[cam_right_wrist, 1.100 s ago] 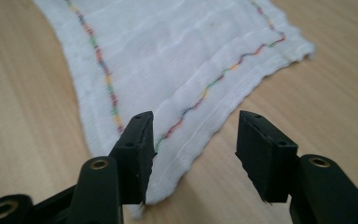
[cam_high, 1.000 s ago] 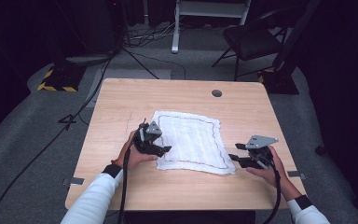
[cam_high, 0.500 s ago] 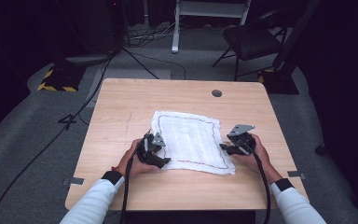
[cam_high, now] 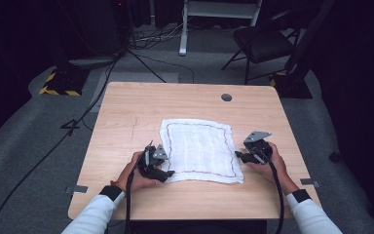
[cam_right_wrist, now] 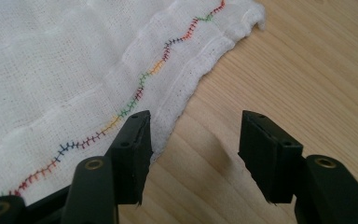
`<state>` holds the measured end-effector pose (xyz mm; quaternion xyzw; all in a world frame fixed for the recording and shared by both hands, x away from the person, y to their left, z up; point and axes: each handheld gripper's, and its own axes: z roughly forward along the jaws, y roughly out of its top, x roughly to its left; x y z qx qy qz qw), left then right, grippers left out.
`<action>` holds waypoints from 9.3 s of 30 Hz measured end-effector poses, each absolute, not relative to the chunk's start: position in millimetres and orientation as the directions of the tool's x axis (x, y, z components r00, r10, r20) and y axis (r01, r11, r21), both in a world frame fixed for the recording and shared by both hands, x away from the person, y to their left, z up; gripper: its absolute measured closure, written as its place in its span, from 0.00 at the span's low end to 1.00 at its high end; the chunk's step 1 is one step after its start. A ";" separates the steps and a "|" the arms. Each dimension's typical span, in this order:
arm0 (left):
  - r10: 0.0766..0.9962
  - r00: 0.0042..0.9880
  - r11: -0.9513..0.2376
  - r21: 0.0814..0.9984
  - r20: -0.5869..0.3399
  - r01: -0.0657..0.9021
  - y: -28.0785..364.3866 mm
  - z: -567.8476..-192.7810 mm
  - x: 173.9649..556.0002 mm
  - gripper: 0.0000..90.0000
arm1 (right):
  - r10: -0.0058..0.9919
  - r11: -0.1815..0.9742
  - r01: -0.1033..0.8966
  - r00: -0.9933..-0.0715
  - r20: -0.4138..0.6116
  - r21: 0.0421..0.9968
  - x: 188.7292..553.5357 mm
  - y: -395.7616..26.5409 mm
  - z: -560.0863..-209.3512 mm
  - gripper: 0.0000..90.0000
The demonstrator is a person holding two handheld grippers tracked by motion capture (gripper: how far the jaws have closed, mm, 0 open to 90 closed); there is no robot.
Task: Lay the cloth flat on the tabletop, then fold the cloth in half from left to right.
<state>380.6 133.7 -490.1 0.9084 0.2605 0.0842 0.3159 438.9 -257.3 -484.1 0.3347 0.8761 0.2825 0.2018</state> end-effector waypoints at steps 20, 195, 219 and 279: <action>0.526 0.850 -0.618 0.667 -0.042 0.415 135.5 -480.5 371.0 0.29 | 0.689 0.590 0.451 -0.714 -0.126 0.670 407.3 -274.6 -473.3 0.45; 0.621 0.783 -0.449 0.809 -0.024 0.380 32.7 -445.3 532.3 0.96 | 0.457 0.589 0.153 -0.873 -0.171 0.794 340.7 -191.8 -432.7 0.95; 0.549 0.836 -0.537 0.766 0.000 0.353 -42.8 -460.6 537.1 0.96 | 0.496 0.632 0.250 -0.858 -0.135 0.734 331.1 -233.5 -452.5 0.95; 0.348 0.937 -0.730 0.632 0.017 0.260 20.4 -489.1 383.3 0.26 | 0.596 0.652 0.387 -0.793 -0.126 0.651 364.5 -257.6 -477.6 0.46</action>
